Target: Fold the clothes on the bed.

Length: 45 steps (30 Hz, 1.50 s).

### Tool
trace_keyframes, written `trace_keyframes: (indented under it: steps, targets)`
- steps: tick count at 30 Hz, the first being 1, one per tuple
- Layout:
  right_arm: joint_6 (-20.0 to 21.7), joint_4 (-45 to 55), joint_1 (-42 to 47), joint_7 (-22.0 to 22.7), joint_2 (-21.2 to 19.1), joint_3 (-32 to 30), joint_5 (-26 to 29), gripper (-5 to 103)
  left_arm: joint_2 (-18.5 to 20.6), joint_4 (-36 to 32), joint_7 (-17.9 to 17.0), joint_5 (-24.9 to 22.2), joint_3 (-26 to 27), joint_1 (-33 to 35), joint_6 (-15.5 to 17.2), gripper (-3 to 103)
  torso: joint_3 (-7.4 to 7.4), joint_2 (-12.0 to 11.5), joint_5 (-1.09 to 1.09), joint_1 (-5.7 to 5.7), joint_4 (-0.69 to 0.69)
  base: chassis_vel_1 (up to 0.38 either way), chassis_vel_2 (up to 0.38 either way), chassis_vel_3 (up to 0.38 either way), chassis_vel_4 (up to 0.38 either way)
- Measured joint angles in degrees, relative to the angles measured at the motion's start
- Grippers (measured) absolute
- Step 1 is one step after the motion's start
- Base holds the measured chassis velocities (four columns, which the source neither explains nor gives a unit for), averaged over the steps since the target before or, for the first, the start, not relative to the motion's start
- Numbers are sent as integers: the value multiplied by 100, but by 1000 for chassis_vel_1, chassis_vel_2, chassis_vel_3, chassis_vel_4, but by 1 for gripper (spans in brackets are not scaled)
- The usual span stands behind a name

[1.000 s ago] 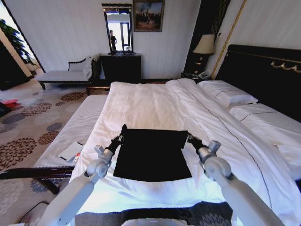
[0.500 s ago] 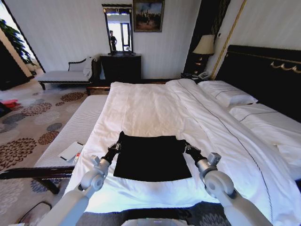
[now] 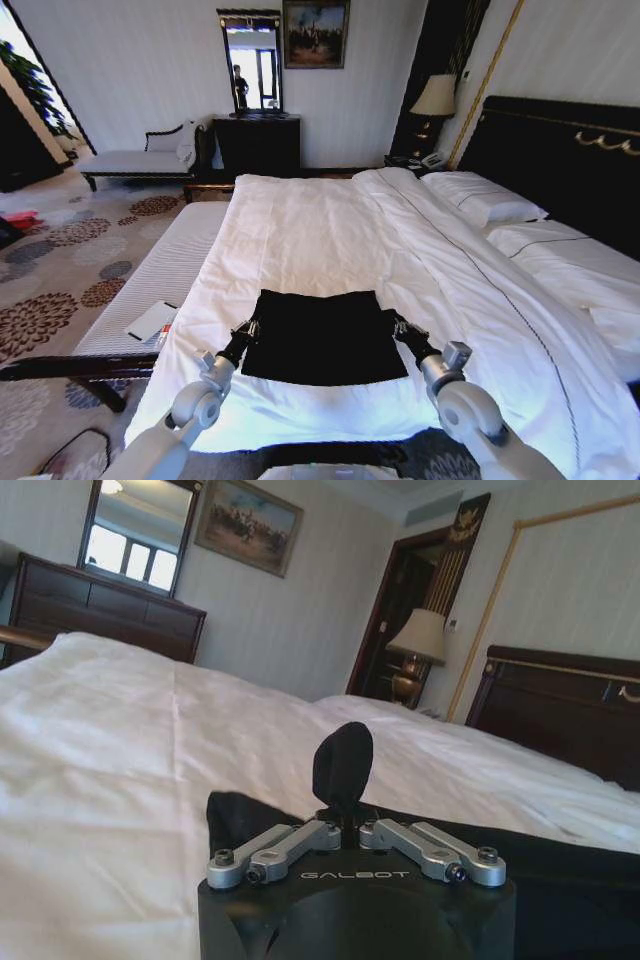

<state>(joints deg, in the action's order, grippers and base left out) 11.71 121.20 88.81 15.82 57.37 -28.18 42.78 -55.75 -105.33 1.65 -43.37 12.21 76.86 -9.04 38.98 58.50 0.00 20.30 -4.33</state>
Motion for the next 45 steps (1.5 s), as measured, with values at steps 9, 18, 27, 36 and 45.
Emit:
trace_keyframes:
  steps: [9, 18, 27, 36, 45]
  targets:
    - [-62, -22, 189, -87, 79, 29, -203, 3, 52, -28, -23, 90, -67, 77, 50, 20, 0, 0, 0, 0, 1, 0, 0, 0, 0]
    - [-127, 188, 449, -98, 158, -16, -250, 35, 111, -269, 12, 310, -17, 280, 38, 53, 0, 0, 0, 0, 0, 0, 0, 0, 0]
    - [-172, 481, 685, -87, 240, -198, -239, 68, 174, -680, 85, 413, 381, 764, -41, 86, 0, 0, 0, -1, 1, 0, 0, 0, 0]
    - [-161, 901, 903, -13, 229, -407, -37, 98, 253, -1052, 94, 104, 988, 844, -14, 100, 0, 0, 0, -1, 1, 0, 0, 0, 0]
    - [-152, 919, 842, 45, 219, -460, -91, 100, 335, -508, -478, -699, 1169, 211, 926, 100, 0, 0, -1, 0, 0, 0, 0, 0, 0]
